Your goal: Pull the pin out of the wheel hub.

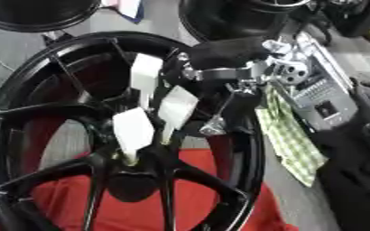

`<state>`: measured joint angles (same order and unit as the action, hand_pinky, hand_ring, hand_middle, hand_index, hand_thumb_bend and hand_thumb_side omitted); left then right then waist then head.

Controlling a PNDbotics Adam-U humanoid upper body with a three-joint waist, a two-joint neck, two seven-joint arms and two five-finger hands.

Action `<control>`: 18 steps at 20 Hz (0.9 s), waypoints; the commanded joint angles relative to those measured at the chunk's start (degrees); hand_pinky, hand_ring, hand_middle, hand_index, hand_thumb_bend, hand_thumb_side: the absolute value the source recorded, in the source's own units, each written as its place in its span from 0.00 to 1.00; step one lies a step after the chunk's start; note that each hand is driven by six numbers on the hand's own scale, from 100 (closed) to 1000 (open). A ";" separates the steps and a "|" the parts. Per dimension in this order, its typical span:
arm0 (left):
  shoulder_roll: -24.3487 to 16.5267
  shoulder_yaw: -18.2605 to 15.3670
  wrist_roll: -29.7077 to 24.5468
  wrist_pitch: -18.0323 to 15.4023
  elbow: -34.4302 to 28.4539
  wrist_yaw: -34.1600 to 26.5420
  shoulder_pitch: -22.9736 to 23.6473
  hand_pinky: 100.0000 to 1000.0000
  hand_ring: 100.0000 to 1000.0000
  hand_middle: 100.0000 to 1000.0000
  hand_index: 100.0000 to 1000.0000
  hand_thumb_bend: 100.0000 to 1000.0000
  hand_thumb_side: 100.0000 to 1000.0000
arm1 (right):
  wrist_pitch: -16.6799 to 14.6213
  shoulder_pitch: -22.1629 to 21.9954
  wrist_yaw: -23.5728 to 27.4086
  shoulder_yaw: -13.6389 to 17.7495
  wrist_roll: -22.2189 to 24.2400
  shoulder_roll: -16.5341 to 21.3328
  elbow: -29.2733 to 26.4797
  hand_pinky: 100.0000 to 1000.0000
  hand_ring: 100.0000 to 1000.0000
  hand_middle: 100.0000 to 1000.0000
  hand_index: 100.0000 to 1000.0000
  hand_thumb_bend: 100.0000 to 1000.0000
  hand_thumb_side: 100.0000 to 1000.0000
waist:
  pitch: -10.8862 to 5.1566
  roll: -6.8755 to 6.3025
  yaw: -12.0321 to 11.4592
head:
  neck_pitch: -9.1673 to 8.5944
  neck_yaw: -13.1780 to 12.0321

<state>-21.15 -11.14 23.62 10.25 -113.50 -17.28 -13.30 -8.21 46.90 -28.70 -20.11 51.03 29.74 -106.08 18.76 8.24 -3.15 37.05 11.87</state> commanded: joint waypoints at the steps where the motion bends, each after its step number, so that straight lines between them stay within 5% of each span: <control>1: -0.38 0.05 -0.21 -0.03 -1.09 0.43 -0.25 0.72 0.48 0.51 0.63 0.00 0.77 | -0.25 0.87 -0.52 0.94 -0.16 1.85 -0.21 0.79 0.79 0.66 0.76 0.27 0.00 | -1.05 -0.71 0.13 | -1.15 -0.05; 18: -0.02 0.30 -0.53 0.11 -1.09 0.47 -0.19 0.72 0.47 0.51 0.63 0.00 0.78 | -0.84 1.00 -1.34 0.62 -2.72 1.77 0.09 0.76 0.71 0.56 0.69 0.10 0.00 | -0.46 -0.81 -0.03 | -2.17 0.32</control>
<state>-20.65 -10.81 23.34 10.46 -113.50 -17.15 -13.21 -8.96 46.91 -29.58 -19.82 48.73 30.09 -105.89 19.15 8.06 -3.18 35.61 11.97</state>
